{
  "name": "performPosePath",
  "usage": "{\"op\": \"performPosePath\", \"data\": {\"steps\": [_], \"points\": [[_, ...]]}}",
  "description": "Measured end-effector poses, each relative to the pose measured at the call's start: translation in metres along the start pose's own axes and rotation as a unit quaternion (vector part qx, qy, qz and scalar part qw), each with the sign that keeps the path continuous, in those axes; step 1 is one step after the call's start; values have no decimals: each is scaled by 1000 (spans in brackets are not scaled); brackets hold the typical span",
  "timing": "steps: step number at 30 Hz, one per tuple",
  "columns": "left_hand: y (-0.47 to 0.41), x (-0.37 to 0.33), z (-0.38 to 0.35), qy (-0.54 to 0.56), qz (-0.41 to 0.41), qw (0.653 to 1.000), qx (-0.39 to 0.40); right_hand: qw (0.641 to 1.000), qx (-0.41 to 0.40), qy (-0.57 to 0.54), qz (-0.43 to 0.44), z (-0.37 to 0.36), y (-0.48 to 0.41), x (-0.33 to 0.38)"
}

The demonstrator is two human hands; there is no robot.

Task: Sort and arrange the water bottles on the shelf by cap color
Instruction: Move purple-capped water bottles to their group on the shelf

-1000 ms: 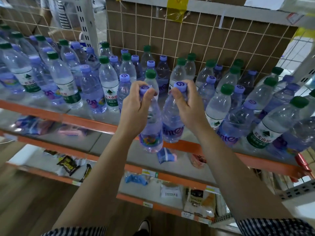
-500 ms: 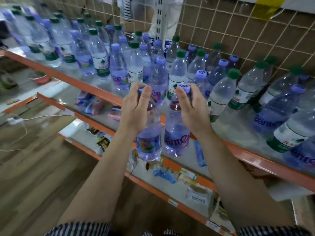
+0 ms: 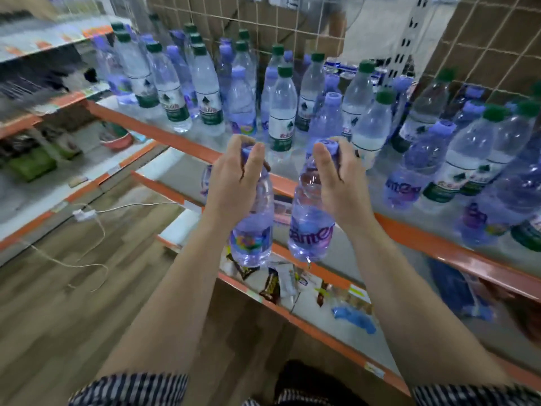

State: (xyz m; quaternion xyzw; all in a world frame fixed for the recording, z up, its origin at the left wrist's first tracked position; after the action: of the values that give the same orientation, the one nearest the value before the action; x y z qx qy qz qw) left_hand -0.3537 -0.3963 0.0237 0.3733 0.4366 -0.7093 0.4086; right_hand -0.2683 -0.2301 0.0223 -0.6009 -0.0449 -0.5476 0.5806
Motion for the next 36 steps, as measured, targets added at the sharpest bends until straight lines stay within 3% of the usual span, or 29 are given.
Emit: {"op": "performPosePath", "data": {"steps": [7,16,24,36], "points": [[-82,43,50,-46,-8,998,-42,999,-8,11,34,-79,-57,-12],[-197,78,76,-36,-32,999,-26,998,-27,28,46,-149,-143,-55],[-269,99,65,41,-31,998,40,994,-59,80,52,-172,-174,-77],[-312,109,50,74,-149,978,129,964,-144,222,3,-187,-169,-97]]}}
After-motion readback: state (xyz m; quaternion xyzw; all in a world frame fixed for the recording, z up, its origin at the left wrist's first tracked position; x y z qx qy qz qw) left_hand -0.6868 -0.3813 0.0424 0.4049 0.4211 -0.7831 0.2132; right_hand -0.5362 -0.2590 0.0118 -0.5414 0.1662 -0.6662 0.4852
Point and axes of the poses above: each hand's wrist, its own y-axis away from the middle knuckle, its own z-axis out of the back of the hand, x = y × z, the point moved 9 cm from there along -y, towards the middle knuckle, and after that the axes turned 13 degrees about z, right-handed, at the moved point
